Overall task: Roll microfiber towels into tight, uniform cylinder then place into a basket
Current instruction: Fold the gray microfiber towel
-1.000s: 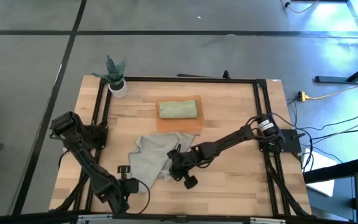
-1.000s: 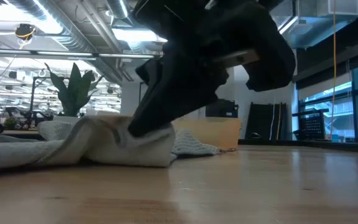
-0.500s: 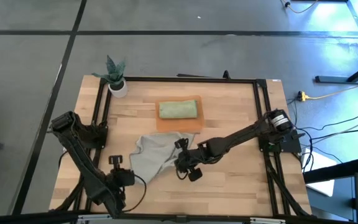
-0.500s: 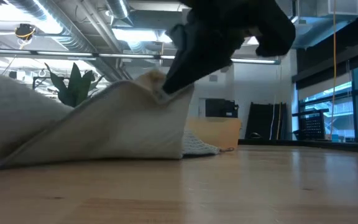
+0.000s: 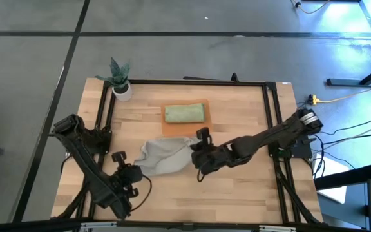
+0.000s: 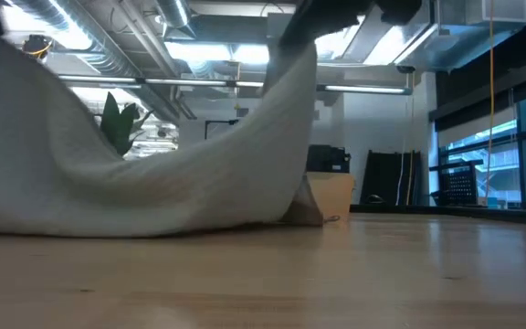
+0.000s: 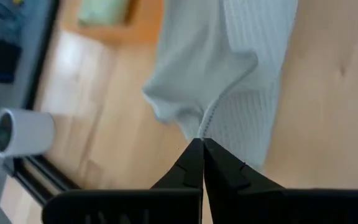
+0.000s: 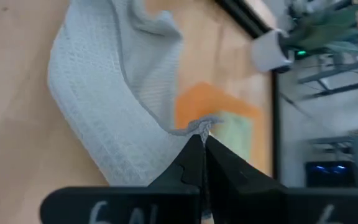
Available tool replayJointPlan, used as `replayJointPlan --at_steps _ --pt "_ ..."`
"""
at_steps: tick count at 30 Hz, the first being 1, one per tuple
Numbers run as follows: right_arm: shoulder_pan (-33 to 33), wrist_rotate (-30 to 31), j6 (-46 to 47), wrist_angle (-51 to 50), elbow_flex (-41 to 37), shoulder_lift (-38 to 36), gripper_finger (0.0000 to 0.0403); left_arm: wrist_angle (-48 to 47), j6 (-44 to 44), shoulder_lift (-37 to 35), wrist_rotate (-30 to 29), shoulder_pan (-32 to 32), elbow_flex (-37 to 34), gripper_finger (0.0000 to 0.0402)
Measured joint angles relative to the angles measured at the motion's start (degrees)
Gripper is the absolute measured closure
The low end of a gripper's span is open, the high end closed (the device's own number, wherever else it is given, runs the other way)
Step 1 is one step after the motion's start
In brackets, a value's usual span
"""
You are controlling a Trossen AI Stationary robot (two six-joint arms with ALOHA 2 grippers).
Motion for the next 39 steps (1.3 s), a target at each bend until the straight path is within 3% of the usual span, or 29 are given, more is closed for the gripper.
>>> replayJointPlan --at_steps 9,17,29,39 --pt "1.59 7.63 0.00 -4.14 0.00 -5.80 0.0393 0.03 3.63 0.00 -8.86 5.26 0.84 0.0401" --pt "2.26 10.09 0.38 -7.88 0.00 -9.11 0.0393 0.01 16.76 0.00 -18.44 10.07 8.18 0.0401" --pt "2.23 6.16 0.58 -12.93 0.00 -16.18 0.0393 -0.01 34.84 -1.17 -26.01 17.25 22.05 0.0401" --pt "2.21 1.14 8.83 -20.78 0.00 -25.06 0.0393 -0.01 38.00 -7.71 -28.93 22.20 24.63 0.0401"
